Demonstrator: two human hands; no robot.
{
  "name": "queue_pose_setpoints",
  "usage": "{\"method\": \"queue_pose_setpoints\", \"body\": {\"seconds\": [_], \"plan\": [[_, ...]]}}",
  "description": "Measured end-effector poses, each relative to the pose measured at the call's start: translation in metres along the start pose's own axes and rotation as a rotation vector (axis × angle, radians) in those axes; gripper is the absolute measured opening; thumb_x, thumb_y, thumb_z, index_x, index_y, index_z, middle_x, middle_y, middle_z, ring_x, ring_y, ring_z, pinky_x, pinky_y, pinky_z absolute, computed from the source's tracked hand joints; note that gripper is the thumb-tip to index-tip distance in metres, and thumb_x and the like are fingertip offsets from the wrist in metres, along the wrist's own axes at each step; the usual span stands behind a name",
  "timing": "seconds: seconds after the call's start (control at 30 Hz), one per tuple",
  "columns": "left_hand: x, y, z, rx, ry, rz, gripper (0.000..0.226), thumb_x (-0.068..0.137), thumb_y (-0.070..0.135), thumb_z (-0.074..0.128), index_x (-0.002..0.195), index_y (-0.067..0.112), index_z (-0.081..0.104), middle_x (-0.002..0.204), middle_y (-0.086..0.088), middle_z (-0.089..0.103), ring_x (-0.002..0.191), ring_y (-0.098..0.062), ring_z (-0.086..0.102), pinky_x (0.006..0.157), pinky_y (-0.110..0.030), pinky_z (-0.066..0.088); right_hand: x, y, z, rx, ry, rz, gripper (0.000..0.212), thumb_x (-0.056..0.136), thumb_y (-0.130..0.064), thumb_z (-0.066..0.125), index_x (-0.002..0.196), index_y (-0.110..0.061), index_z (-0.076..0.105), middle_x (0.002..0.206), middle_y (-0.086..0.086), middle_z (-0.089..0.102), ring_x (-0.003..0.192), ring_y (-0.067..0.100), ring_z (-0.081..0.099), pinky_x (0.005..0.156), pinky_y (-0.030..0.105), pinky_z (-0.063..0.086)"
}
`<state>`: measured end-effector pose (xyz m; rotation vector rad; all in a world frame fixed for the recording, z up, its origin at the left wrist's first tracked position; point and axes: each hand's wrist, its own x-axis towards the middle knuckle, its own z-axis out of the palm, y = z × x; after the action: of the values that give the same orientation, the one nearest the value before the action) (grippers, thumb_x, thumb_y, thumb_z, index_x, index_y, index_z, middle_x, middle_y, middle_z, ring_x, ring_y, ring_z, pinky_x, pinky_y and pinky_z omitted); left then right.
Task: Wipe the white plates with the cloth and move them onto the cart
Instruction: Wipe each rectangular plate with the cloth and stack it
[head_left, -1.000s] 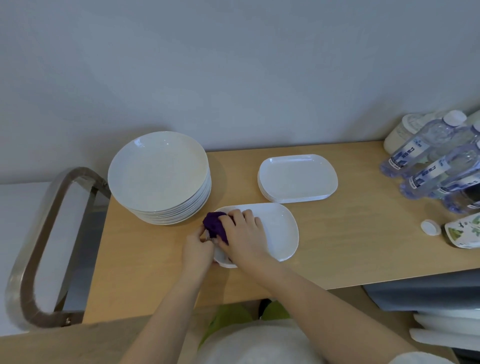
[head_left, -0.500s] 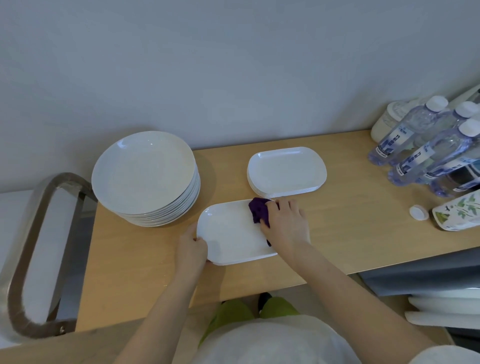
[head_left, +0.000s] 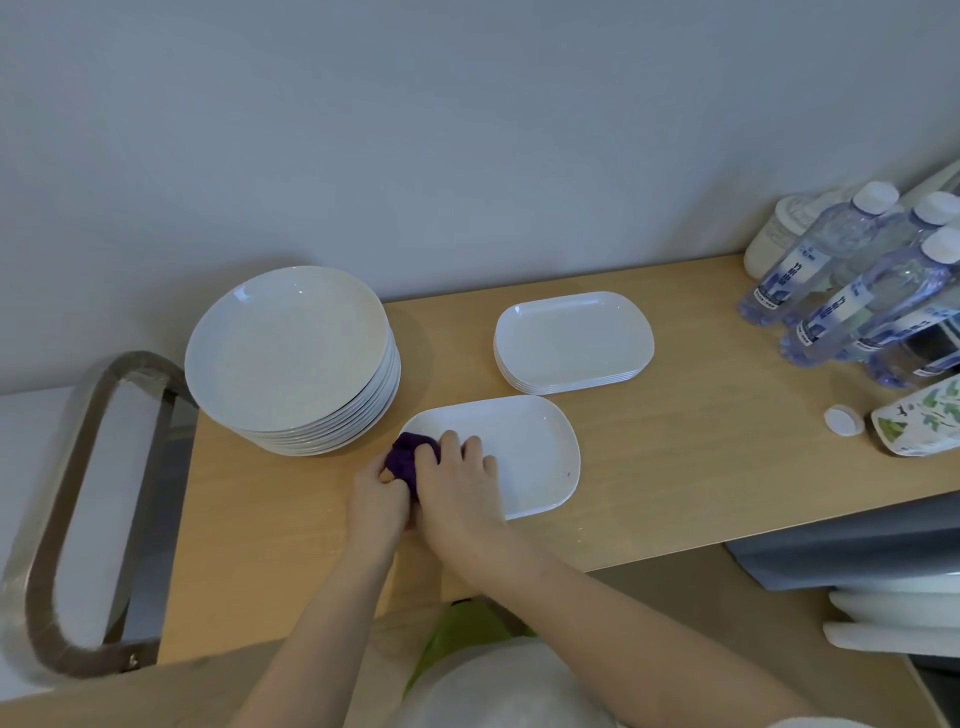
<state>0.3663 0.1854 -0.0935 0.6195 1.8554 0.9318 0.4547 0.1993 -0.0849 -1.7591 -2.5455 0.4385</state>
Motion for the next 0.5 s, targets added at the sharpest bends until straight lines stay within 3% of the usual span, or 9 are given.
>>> {"method": "queue_pose_setpoints", "body": {"seconds": [0.1, 0.17, 0.23, 0.3, 0.4, 0.43, 0.5], "plan": [[0.001, -0.002, 0.0, -0.023, 0.004, -0.007, 0.055, 0.073, -0.01, 0.035, 0.096, 0.026, 0.068, 0.082, -0.01, 0.069, 0.075, -0.032, 0.062, 0.06, -0.046, 0.057, 0.0, 0.007, 0.002, -0.011, 0.005, -0.059, 0.035, 0.091, -0.03, 0.053, 0.12, -0.012, 0.046, 0.121, 0.012, 0.046, 0.107, 0.033, 0.041, 0.081, 0.041, 0.036], [0.001, -0.003, 0.0, -0.004, 0.016, 0.0, 0.058, 0.074, -0.011, 0.035, 0.107, 0.025, 0.066, 0.092, -0.005, 0.069, 0.082, -0.028, 0.063, 0.069, -0.048, 0.058, -0.001, 0.02, -0.002, -0.009, -0.021, -0.078, 0.04, 0.091, -0.039, 0.05, 0.123, -0.014, 0.047, 0.121, 0.01, 0.046, 0.109, 0.032, 0.041, 0.081, 0.041, 0.037], [-0.001, -0.002, 0.001, 0.027, 0.024, 0.015, 0.058, 0.078, -0.009, 0.038, 0.114, 0.03, 0.062, 0.091, 0.004, 0.066, 0.081, -0.021, 0.064, 0.075, -0.05, 0.058, -0.004, 0.04, -0.006, -0.037, -0.049, -0.055, 0.042, 0.09, -0.039, 0.051, 0.125, -0.017, 0.046, 0.124, 0.008, 0.045, 0.111, 0.031, 0.039, 0.082, 0.039, 0.035], [-0.003, 0.0, 0.001, 0.025, 0.024, 0.015, 0.056, 0.079, -0.006, 0.038, 0.11, 0.036, 0.059, 0.088, 0.007, 0.065, 0.08, -0.022, 0.065, 0.071, -0.05, 0.059, -0.009, 0.064, -0.01, -0.106, -0.034, -0.003, 0.041, 0.089, -0.037, 0.054, 0.126, -0.019, 0.047, 0.124, 0.005, 0.046, 0.11, 0.03, 0.041, 0.081, 0.038, 0.035], [-0.007, 0.001, 0.0, 0.037, 0.018, 0.034, 0.055, 0.081, -0.006, 0.038, 0.108, 0.039, 0.058, 0.087, 0.014, 0.062, 0.079, -0.018, 0.063, 0.054, -0.037, 0.059, -0.017, 0.101, -0.024, -0.316, 0.137, 0.041, 0.038, 0.062, -0.023, 0.08, 0.098, -0.019, 0.066, 0.099, 0.004, 0.063, 0.084, 0.028, 0.057, 0.064, 0.035, 0.044], [-0.008, 0.002, 0.0, 0.036, 0.017, 0.038, 0.054, 0.083, -0.005, 0.038, 0.108, 0.038, 0.059, 0.088, 0.015, 0.062, 0.079, -0.017, 0.063, 0.048, -0.031, 0.056, -0.018, 0.112, -0.026, -0.38, 0.192, 0.052, 0.04, 0.05, -0.016, 0.083, 0.087, -0.019, 0.068, 0.089, 0.004, 0.065, 0.074, 0.027, 0.058, 0.057, 0.033, 0.044], [-0.01, 0.002, 0.0, 0.037, 0.016, 0.045, 0.053, 0.084, -0.005, 0.038, 0.111, 0.035, 0.062, 0.089, 0.015, 0.062, 0.082, -0.018, 0.063, 0.046, -0.027, 0.054, -0.018, 0.126, -0.028, -0.419, 0.288, 0.049, 0.042, 0.043, -0.01, 0.084, 0.082, -0.018, 0.069, 0.082, 0.003, 0.065, 0.068, 0.026, 0.058, 0.053, 0.032, 0.043]]}}
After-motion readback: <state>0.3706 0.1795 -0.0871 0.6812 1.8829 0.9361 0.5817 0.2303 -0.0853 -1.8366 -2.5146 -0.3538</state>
